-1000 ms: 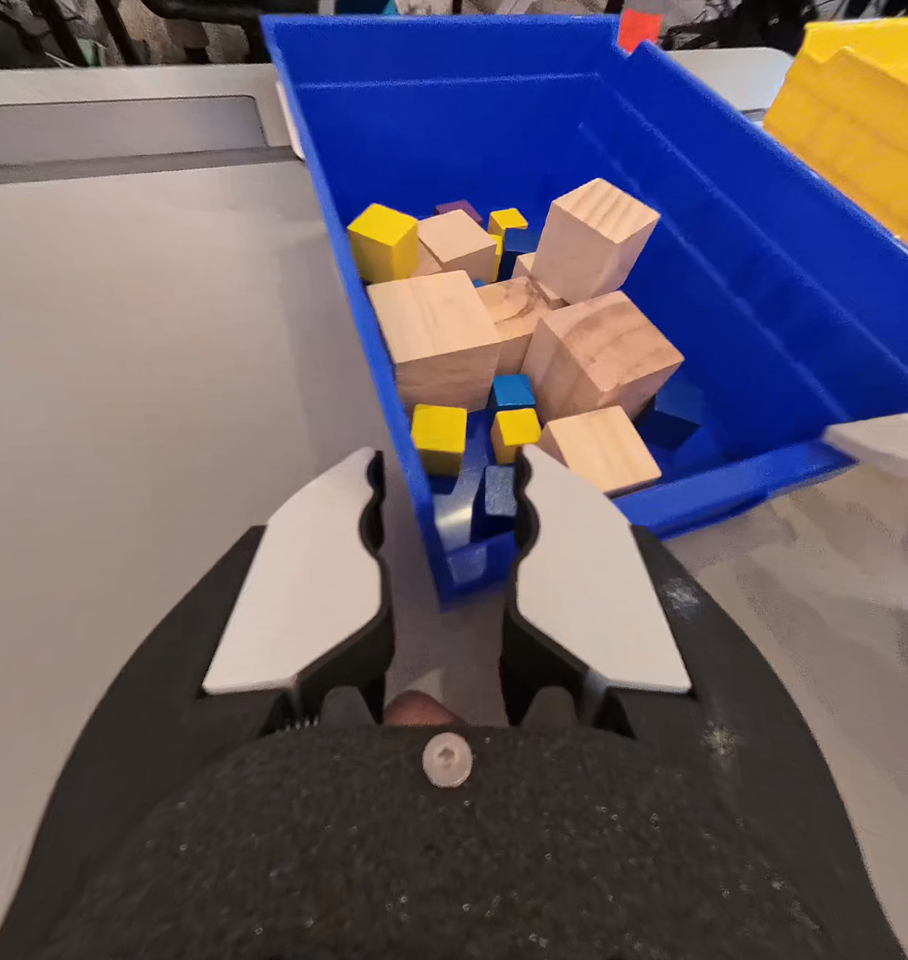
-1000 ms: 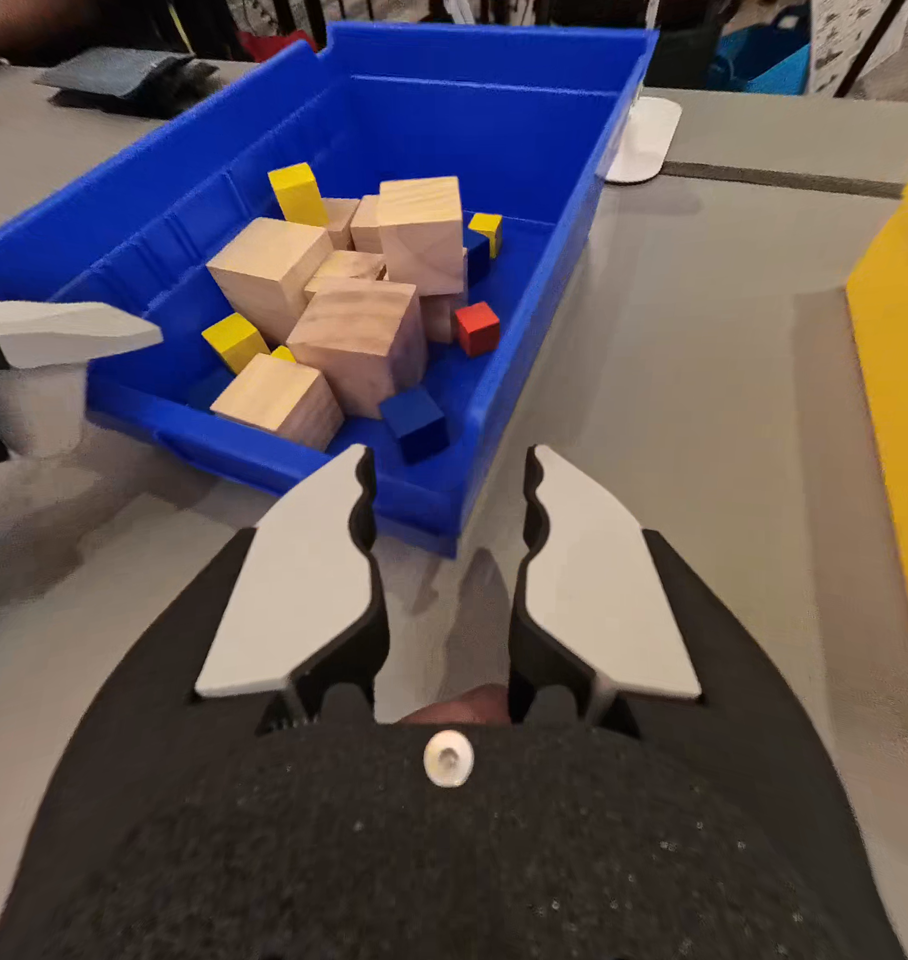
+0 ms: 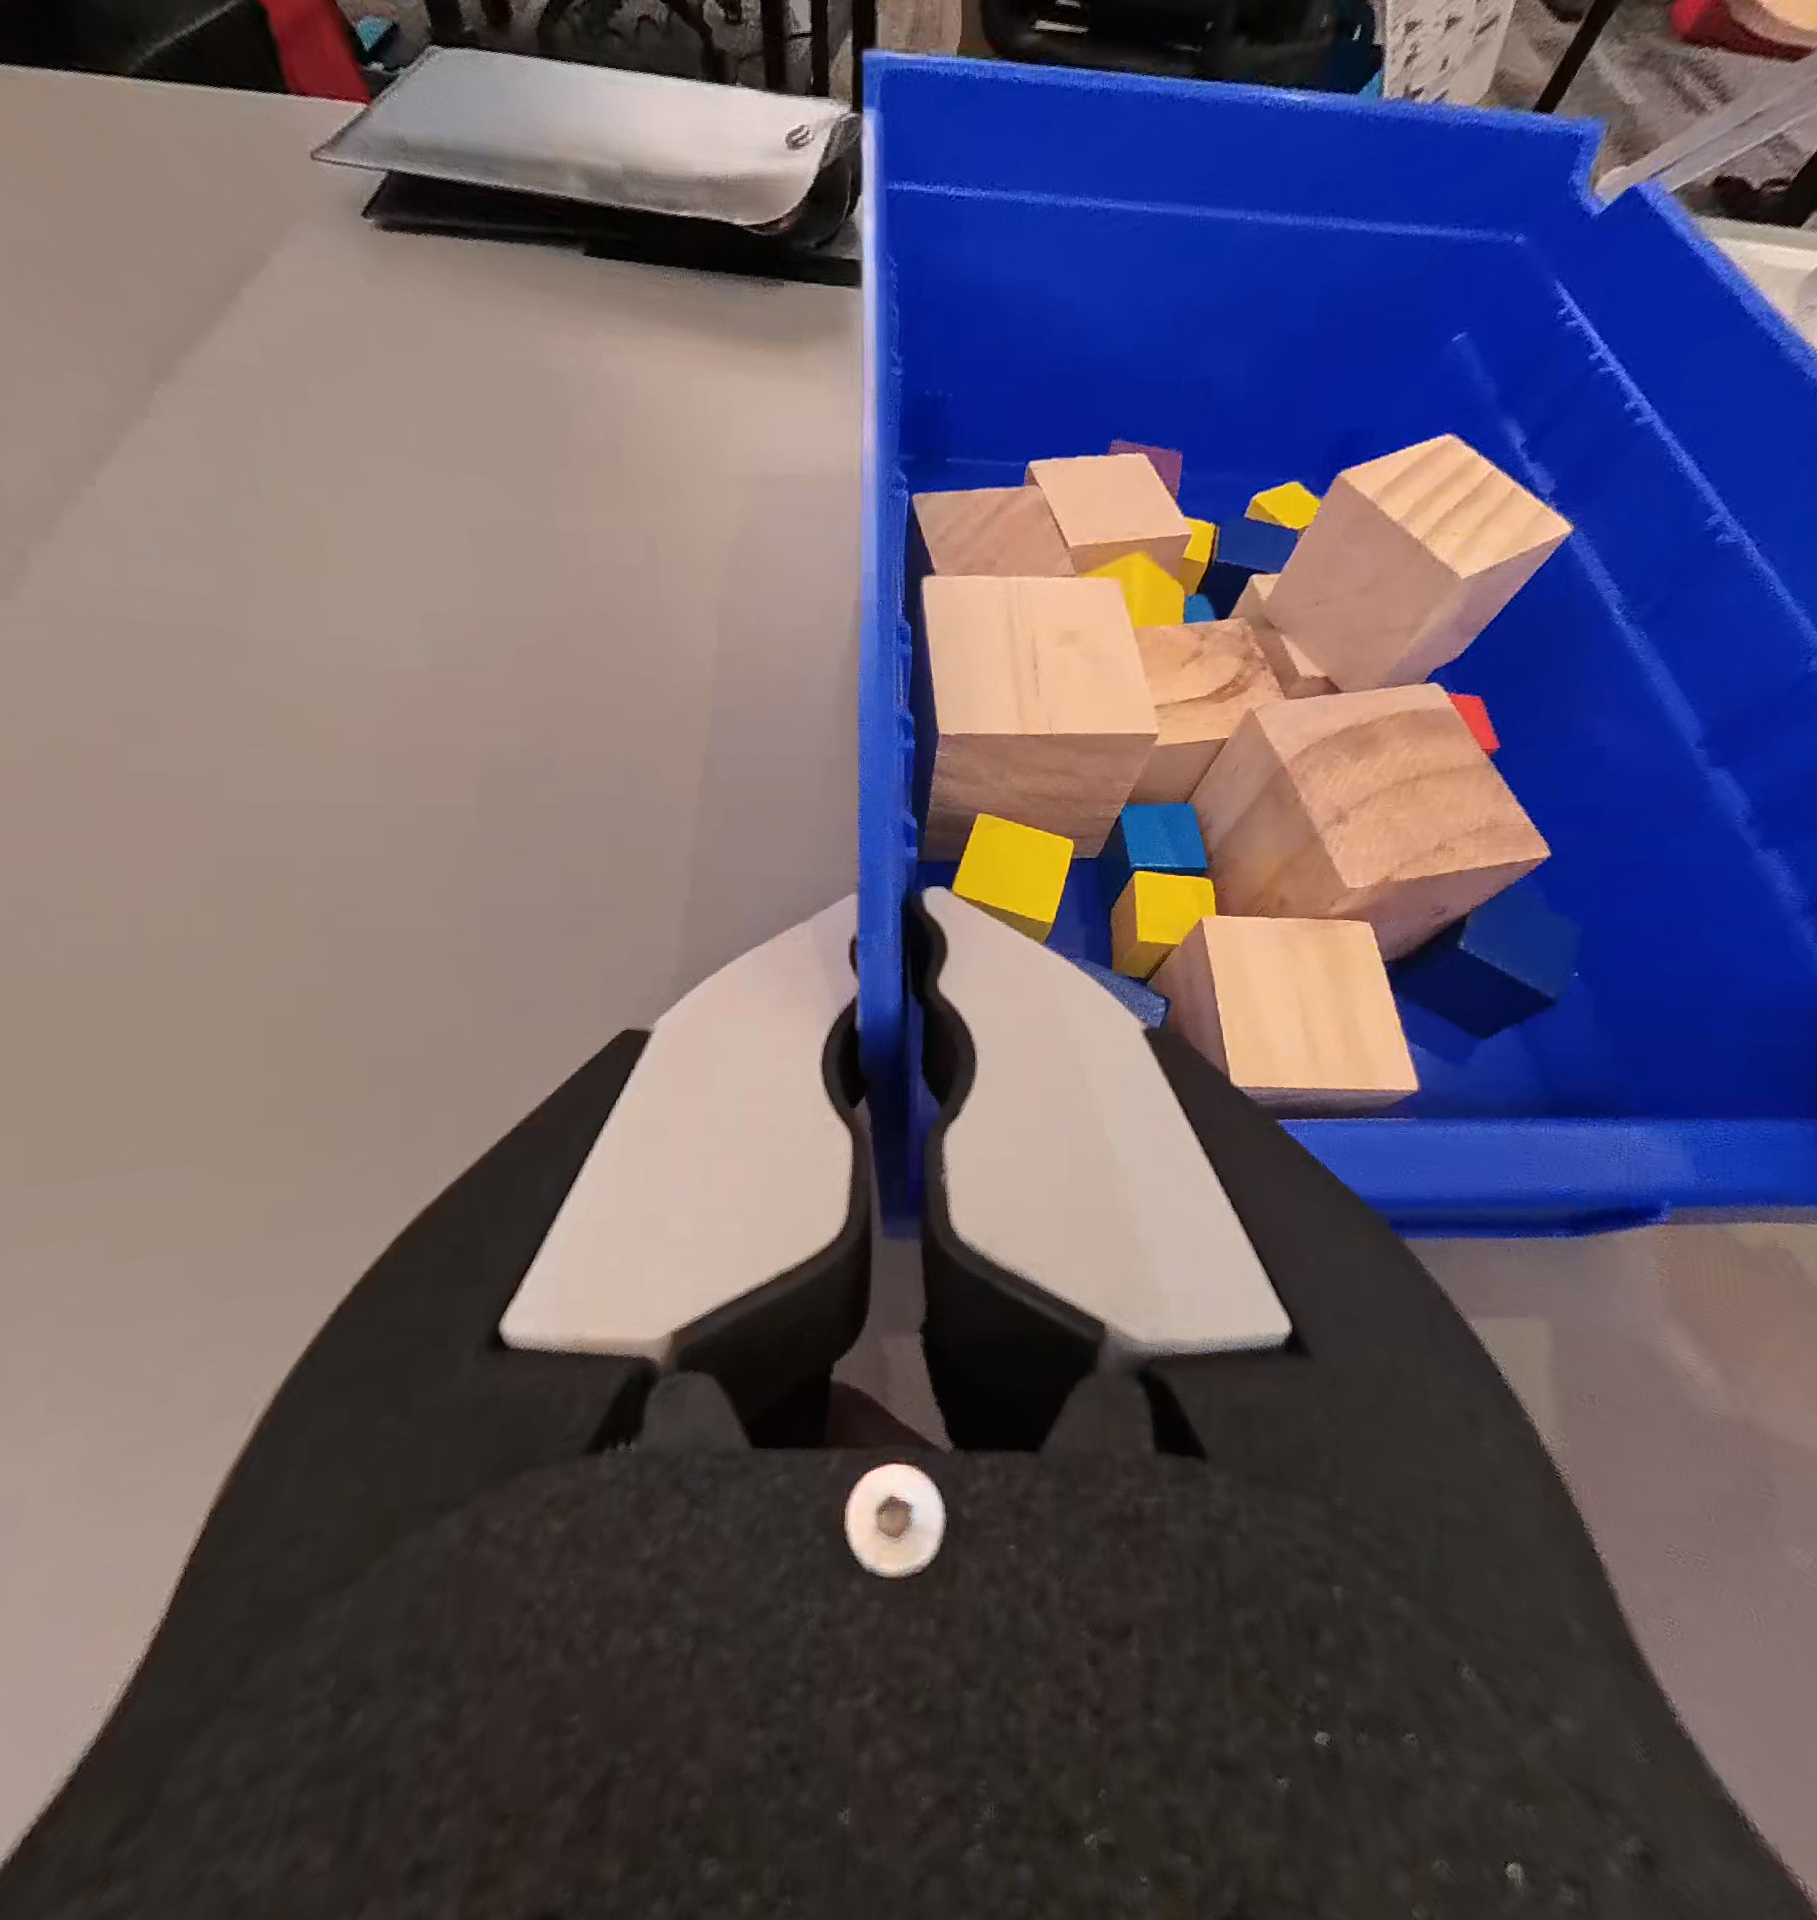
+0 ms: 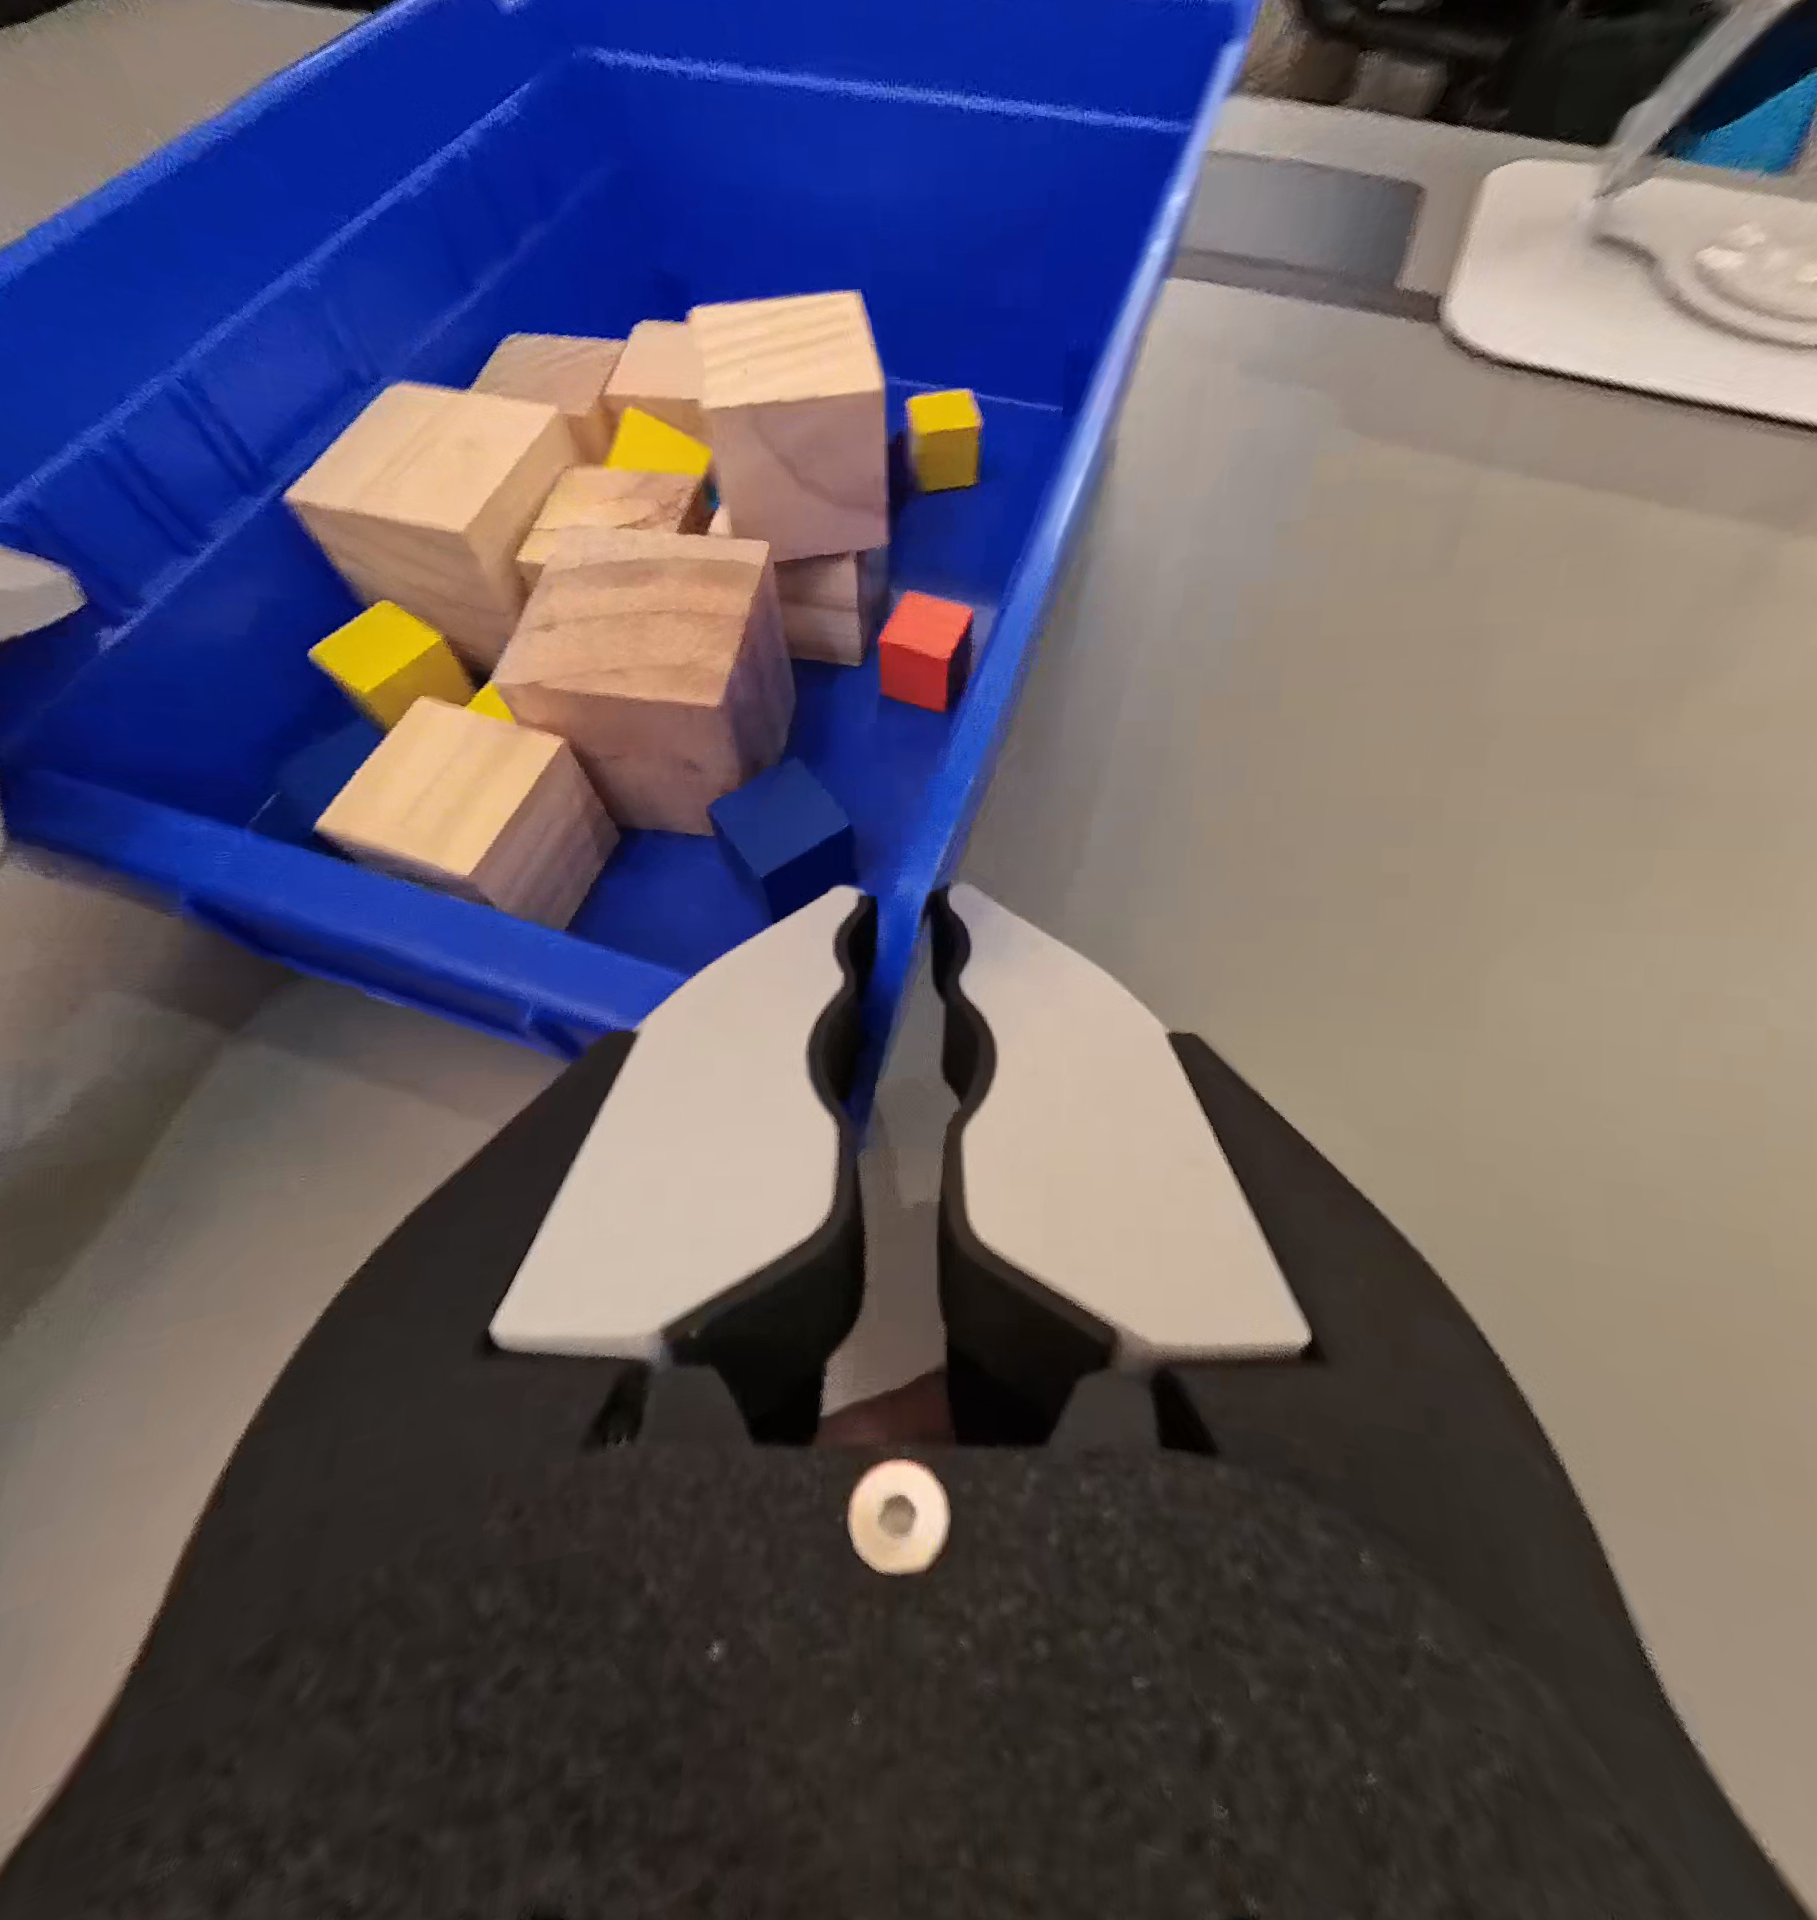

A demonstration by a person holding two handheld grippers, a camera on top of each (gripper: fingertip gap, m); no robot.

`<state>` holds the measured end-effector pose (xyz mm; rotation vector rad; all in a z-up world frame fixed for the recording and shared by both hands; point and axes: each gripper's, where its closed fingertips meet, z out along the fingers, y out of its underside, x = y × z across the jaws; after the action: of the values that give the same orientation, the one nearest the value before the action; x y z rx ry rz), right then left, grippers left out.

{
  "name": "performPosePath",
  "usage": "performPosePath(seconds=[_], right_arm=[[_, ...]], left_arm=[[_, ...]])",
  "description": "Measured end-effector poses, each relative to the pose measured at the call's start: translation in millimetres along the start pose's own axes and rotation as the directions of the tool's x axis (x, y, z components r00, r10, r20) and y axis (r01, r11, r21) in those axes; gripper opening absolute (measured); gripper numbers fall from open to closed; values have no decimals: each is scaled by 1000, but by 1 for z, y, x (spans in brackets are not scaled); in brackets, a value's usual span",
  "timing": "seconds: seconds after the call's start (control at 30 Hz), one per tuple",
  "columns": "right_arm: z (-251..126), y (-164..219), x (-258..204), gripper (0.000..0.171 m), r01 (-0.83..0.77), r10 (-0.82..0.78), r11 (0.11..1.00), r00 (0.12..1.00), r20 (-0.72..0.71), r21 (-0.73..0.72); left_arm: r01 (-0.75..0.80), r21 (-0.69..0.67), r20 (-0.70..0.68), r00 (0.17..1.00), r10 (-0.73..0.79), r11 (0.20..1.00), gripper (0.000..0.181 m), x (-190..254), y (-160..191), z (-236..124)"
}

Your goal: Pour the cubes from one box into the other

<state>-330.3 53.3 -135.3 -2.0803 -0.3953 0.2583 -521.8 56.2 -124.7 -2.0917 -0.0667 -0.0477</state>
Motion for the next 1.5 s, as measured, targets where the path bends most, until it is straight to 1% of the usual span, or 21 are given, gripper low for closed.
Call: performPosePath(seconds=[0.03,0.07,0.1,0.13,0.17,0.23,0.27,0.3,0.37,0.47,0.53,0.6,0.67,0.7,0.73,0.8,0.87,0.93,1.1,1.27,1.5], right_arm=[[-5,3,-2,10,13,-11,999,998,67,-32],[-14,5,-4,14,23,-14,998,989,145,-61],[-26,7,-2,15,28,-10,996,976,217,-80],[-42,10,1,21,43,-15,995,957,289,-91],[-59,12,10,30,62,-27,994,937,349,-91],[-91,13,46,31,71,-45,996,916,398,-52],[-106,15,71,31,73,-55,997,920,387,-30],[-120,17,102,32,80,-73,997,933,352,-5],[-148,20,168,33,110,-122,992,965,231,61],[-202,34,267,33,134,-135,980,991,0,149],[-238,50,317,33,118,-103,976,991,-87,183],[-269,71,355,33,79,-49,982,985,-167,174],[-294,94,390,33,40,20,975,964,-266,220],[-303,105,401,33,36,35,971,957,-287,237],[-309,112,409,32,27,51,969,951,-303,247],[-318,120,423,32,-14,100,966,940,-325,256],[-320,124,430,32,-69,152,964,936,-317,257],[-317,125,430,32,-100,178,961,937,-300,257],[-309,135,432,31,-107,177,967,935,-307,231],[-312,134,435,31,-127,204,959,929,-308,252],[-311,133,434,30,-105,182,964,930,-319,243]], left_arm=[[-8,11,17,1000,8,1000,5,-1,-3,-4],[0,45,46,999,-2,999,11,-5,-10,-11],[21,88,62,998,-27,996,15,-7,-20,-20],[52,130,56,997,-60,990,17,-8,-31,-32],[85,172,35,995,-93,981,18,-6,-43,-44],[127,217,-45,992,-120,968,26,6,-59,-67],[145,217,-96,987,-126,965,29,16,-63,-75],[165,208,-151,979,-135,964,35,30,-64,-81],[199,166,-258,954,-153,966,39,61,-57,-88],[225,96,-332,926,-182,970,43,105,-28,-90],[195,73,-300,940,-165,978,43,126,2,-88],[154,44,-269,953,-137,987,42,143,41,-88],[71,0,-225,972,-69,997,40,150,78,-89],[47,-28,-222,974,-52,999,41,152,85,-91],[47,-23,-235,971,-51,999,42,156,82,-95],[58,37,-230,972,-48,998,42,155,71,-99],[49,51,-193,980,-38,998,42,149,69,-101],[57,61,-200,979,-43,997,42,149,68,-102],[48,72,-199,979,-33,996,40,146,66,-104],[35,79,-207,978,-18,996,39,150,65,-106],[19,67,-209,978,-4,998,39,152,67,-104]])
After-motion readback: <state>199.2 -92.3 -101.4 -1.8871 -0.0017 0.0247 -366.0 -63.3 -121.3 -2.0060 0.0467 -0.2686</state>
